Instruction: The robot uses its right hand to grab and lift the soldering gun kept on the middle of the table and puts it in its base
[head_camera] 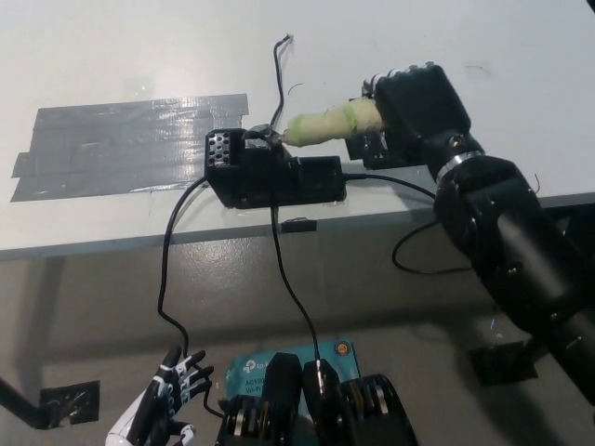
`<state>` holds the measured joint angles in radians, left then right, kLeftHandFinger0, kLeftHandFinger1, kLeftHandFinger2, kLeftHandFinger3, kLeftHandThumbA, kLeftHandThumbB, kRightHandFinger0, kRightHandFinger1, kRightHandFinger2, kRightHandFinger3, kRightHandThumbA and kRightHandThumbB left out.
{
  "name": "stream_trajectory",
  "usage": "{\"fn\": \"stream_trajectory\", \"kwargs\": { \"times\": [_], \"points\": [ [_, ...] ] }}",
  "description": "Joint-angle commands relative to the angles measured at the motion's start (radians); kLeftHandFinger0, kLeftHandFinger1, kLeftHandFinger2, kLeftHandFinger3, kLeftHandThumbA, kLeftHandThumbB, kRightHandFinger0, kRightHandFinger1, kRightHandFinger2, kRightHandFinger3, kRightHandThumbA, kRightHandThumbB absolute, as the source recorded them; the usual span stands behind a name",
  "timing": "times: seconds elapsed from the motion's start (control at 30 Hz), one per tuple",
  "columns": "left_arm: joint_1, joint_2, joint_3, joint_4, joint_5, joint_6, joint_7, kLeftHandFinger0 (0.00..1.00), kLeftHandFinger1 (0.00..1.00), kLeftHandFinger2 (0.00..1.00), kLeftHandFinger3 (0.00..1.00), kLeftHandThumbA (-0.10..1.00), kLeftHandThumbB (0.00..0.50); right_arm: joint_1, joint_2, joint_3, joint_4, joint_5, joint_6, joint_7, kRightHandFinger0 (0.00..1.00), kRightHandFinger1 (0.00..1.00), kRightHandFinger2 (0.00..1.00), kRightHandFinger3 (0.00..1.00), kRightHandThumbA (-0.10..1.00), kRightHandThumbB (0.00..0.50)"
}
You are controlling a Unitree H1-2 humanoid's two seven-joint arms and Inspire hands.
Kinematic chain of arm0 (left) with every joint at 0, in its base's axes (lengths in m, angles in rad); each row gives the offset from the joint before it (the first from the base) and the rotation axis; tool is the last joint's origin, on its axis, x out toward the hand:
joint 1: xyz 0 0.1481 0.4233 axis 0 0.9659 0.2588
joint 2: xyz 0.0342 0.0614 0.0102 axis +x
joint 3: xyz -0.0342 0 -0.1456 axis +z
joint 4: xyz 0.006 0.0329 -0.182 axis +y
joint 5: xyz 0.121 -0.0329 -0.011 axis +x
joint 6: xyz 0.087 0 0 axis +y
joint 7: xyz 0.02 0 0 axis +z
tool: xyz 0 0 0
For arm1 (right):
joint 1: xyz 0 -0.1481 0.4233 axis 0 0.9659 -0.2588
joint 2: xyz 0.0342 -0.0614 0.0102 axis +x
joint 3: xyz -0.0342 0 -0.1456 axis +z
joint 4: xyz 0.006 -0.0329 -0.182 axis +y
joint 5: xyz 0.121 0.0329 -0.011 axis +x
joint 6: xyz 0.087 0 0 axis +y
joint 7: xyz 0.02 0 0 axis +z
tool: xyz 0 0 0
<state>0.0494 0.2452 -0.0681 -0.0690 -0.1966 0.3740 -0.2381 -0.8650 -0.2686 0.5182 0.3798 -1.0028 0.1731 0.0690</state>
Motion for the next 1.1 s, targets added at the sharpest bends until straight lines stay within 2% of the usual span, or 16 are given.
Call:
{"fn": "stream_trajectory", "kwargs": {
  "times": [0.0,0.07,0.1,0.37,0.47,0.73,0.8,0.83,0.9,0.93,1.03,1.07],
  "points": [
    [-0.016,0.006,-0.004,-0.035,0.005,-0.001,-0.017,1.00,1.00,1.00,1.00,1.00,0.500,-0.072,-0.012,0.005,0.017,-0.044,-0.046,-0.101,0.00,0.00,0.40,0.43,-0.10,0.116],
    [-0.016,0.004,-0.004,-0.038,0.010,0.003,-0.011,1.00,1.00,1.00,1.00,1.00,0.500,-0.078,-0.017,0.006,0.025,-0.047,-0.045,-0.098,0.00,0.00,0.37,0.44,-0.10,0.026],
    [-0.016,0.003,-0.004,-0.039,0.010,0.004,-0.010,1.00,1.00,1.00,1.00,1.00,0.500,-0.079,-0.018,0.008,0.028,-0.049,-0.048,-0.102,0.00,0.00,0.37,0.45,-0.10,0.003],
    [-0.018,0.003,-0.015,-0.032,0.017,0.001,-0.017,1.00,1.00,1.00,1.00,1.00,0.500,-0.107,-0.032,0.038,0.106,-0.084,-0.079,-0.148,0.00,0.00,0.37,0.45,-0.10,0.000],
    [-0.019,0.000,-0.021,-0.032,0.015,-0.003,-0.019,1.00,1.00,1.00,1.00,1.00,0.500,-0.141,-0.025,0.060,0.149,-0.091,-0.072,-0.101,0.00,0.00,0.40,0.47,-0.10,0.000],
    [-0.034,0.002,-0.041,-0.044,0.016,0.010,-0.023,1.00,1.00,1.00,1.00,1.00,0.500,-0.195,-0.010,0.111,0.202,-0.135,-0.097,-0.159,0.00,0.00,0.42,0.38,-0.10,0.000],
    [-0.038,0.001,-0.042,-0.046,0.012,0.011,-0.024,1.00,1.00,1.00,1.00,1.00,0.500,-0.206,-0.007,0.115,0.213,-0.130,-0.099,-0.171,0.00,0.00,0.41,0.30,-0.10,0.000],
    [-0.041,0.000,-0.044,-0.048,0.015,0.016,-0.021,1.00,1.00,1.00,1.00,1.00,0.500,-0.222,-0.007,0.132,0.219,-0.147,-0.106,-0.184,0.00,0.00,0.40,0.24,-0.10,0.021],
    [-0.042,0.001,-0.046,-0.055,0.015,0.025,-0.021,1.00,1.00,1.00,1.00,1.00,0.500,-0.231,-0.002,0.135,0.213,-0.143,-0.101,-0.170,0.00,0.02,0.44,0.28,-0.10,0.000],
    [-0.042,0.003,-0.050,-0.057,0.021,0.027,-0.020,1.00,1.00,1.00,1.00,1.00,0.500,-0.233,0.004,0.142,0.220,-0.153,-0.104,-0.203,0.00,0.00,0.43,0.26,-0.10,0.001],
    [-0.044,0.004,-0.058,-0.059,0.026,0.026,-0.021,1.00,1.00,1.00,1.00,1.00,0.500,-0.218,0.004,0.149,0.206,-0.159,-0.091,-0.198,0.00,0.00,0.37,0.22,-0.10,0.019],
    [-0.044,0.007,-0.061,-0.064,0.029,0.022,-0.023,1.00,1.00,1.00,1.00,1.00,0.500,-0.203,0.009,0.152,0.204,-0.158,-0.081,-0.180,0.00,0.00,0.40,0.23,-0.10,0.052]
  ]
}}
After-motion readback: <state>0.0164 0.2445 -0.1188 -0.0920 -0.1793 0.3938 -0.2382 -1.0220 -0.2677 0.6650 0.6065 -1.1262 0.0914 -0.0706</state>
